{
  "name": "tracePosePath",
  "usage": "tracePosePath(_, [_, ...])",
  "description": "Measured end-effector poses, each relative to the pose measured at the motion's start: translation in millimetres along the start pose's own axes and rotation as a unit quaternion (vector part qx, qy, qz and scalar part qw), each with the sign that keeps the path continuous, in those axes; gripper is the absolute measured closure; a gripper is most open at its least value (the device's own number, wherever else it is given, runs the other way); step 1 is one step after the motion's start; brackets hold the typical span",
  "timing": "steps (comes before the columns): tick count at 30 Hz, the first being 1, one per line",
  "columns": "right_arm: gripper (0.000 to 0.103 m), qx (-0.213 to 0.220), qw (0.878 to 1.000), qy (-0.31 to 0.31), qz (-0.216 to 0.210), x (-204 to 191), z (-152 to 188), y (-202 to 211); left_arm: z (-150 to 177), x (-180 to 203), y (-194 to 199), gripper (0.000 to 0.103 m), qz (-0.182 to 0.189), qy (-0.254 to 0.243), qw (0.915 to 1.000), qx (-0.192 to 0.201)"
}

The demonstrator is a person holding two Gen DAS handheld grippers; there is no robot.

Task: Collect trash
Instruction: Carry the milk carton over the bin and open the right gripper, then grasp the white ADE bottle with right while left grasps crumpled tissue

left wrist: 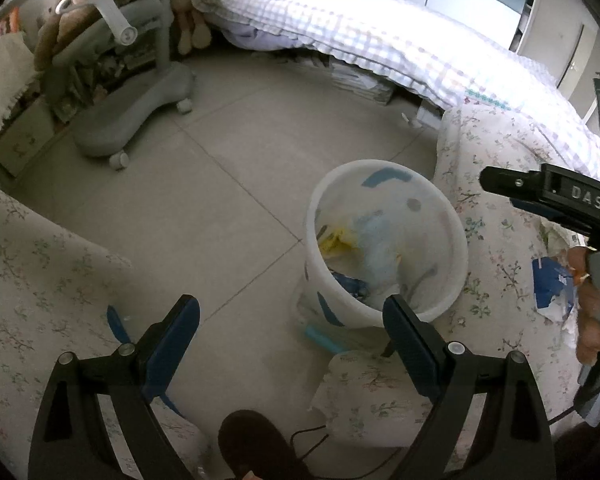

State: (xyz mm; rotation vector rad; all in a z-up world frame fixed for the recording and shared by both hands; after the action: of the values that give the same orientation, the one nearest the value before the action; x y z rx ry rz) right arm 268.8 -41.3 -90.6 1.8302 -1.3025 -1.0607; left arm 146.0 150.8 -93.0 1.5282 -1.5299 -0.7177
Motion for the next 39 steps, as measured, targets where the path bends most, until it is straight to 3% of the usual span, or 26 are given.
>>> tracePosePath(8, [0.027, 0.006, 0.999, 0.011, 0.035, 14.0, 0.1, 28.9, 0.0, 10.2, 1.0, 0.009, 0.011, 0.000, 0.9999, -0.007])
tracePosePath(16, [0.023, 0.008, 0.996, 0.011, 0.083, 57.0, 4.1, 63.9, 0.5, 20.8, -0.7, 0.009, 0.020, 0.006, 0.9995, -0.025])
tracePosePath(28, [0.023, 0.006, 0.984, -0.066, 0.163, 175.7, 9.5, 101.9, -3.3, 58.8, -5.2, 0.009, 0.035, -0.016, 0.9987, -0.035])
tracePosePath(39, [0.023, -0.007, 0.968, -0.155, 0.198, 271.0, 20.3, 106.1, -11.8, 101.8, -22.0, 0.009, 0.044, -0.035, 0.9973, -0.048])
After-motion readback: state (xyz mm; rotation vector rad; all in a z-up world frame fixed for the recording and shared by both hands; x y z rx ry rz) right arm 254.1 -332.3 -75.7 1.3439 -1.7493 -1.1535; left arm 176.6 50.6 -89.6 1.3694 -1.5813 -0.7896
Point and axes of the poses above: each gripper's, at about its wrist camera, not at the fingertips, and y roughly against the way its jaws point, x to its right, z to its underside, the point moved 4 cm from there along -y, roughly the way its jaws point, and after that the axes turned 8 degrees about z, right-handed, at the moved point
